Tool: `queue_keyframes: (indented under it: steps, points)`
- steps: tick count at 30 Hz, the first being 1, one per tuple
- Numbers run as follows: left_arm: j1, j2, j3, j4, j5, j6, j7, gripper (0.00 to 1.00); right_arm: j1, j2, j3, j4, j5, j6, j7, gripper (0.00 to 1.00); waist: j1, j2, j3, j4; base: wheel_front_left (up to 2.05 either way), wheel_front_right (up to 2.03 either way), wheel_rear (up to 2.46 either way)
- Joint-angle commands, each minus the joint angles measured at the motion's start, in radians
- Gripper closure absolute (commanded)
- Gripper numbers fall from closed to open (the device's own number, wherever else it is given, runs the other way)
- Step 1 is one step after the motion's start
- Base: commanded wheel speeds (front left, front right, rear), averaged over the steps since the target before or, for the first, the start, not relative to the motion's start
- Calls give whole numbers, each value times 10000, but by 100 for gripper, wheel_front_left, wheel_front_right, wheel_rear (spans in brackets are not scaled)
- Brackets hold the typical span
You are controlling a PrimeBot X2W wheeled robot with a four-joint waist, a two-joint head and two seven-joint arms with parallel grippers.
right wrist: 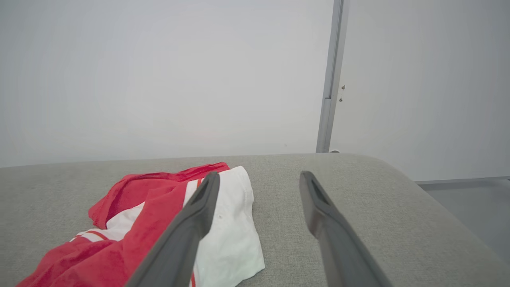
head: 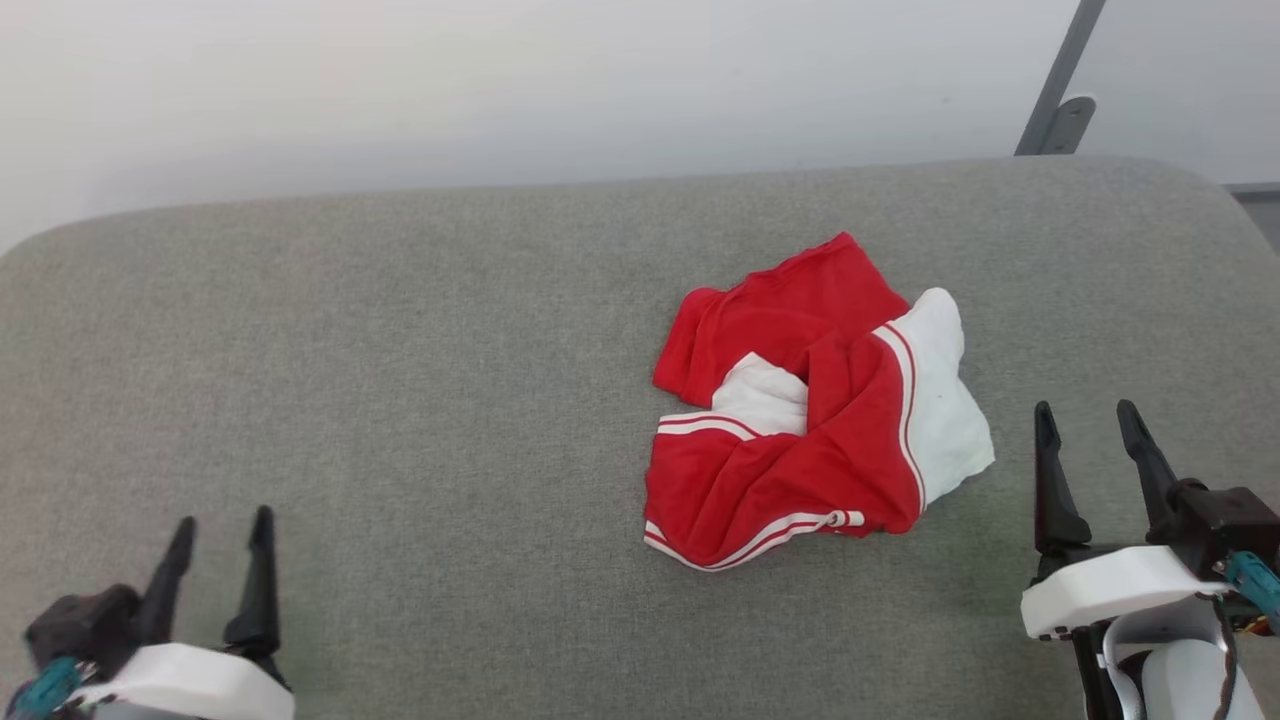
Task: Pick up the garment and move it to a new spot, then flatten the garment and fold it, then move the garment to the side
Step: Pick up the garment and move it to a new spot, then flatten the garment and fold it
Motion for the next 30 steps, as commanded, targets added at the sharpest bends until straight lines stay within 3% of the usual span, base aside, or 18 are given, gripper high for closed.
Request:
queue_keyframes:
  steps: [1, 6, 11, 20, 30]
  points:
    - [118, -58, 187, -150, 189, -82, -52, 0, 97, -6, 12, -99, 51, -7, -51, 0, 0, 0, -54, -40, 0, 0, 0]
    - [604, -543, 1113, -891, 1423, -341, -51, 0, 131, -5, 74, -560, 247, -7, -51, 0, 0, 0, -155, -127, 0, 0, 0]
    - [869, -1058, 1602, -1160, 1949, -518, -51, 0, 256, -5, 150, -602, 279, -7, -51, 0, 0, 0, -269, -185, 0, 0, 0]
    - [1081, -1469, 1922, -1219, 2262, -653, -51, 0, 377, -5, 203, -353, 308, -5, -51, 0, 0, 0, -446, -169, 0, 0, 0]
    - [1086, -1579, 1639, -1225, 2194, -675, -53, 0, 118, -107, 475, 52, 112, -5, 95, 0, 0, 0, -347, -124, 0, 0, 0]
